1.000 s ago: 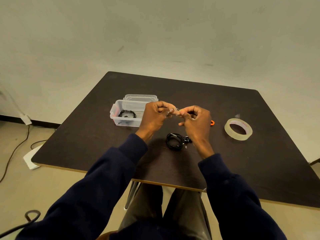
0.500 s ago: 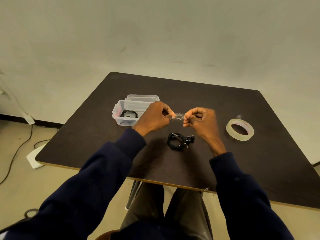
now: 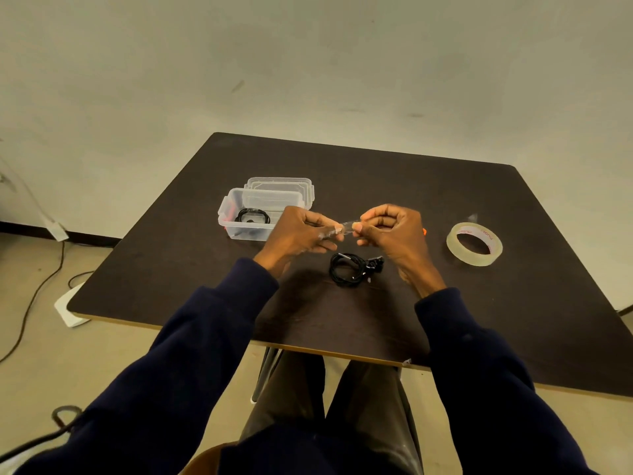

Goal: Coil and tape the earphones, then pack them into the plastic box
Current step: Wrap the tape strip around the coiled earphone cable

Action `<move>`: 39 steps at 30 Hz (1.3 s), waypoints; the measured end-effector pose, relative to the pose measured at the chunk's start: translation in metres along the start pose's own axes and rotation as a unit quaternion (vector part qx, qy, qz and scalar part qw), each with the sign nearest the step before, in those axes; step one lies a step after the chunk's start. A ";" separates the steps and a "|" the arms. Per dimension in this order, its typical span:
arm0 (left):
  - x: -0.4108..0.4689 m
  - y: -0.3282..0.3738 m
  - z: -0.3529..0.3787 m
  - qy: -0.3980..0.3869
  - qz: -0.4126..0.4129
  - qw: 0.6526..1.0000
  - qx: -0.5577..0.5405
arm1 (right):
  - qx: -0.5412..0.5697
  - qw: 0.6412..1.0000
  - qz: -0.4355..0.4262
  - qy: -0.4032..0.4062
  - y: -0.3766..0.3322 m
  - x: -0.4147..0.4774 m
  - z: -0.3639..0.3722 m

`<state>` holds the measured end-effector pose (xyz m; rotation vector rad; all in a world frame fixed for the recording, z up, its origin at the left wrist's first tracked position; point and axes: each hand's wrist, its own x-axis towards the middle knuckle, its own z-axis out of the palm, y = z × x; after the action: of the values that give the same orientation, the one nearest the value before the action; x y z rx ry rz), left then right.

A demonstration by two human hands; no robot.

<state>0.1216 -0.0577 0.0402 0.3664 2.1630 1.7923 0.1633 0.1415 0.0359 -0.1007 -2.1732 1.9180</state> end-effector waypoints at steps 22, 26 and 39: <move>0.009 -0.035 0.042 0.076 0.022 0.918 0.389 | -0.270 0.954 -0.120 -0.047 -0.002 -0.010 -0.021; 0.016 -0.023 0.039 0.028 -0.002 0.919 0.393 | -0.266 0.955 -0.126 -0.030 -0.003 -0.014 -0.027; 0.017 -0.023 0.007 -0.086 -0.118 0.988 0.050 | -0.331 0.928 -0.143 -0.096 -0.004 -0.018 -0.024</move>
<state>0.1084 -0.0489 0.0152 0.2646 2.0828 1.4748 0.1870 0.1607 0.0402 0.2834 -2.6955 1.0191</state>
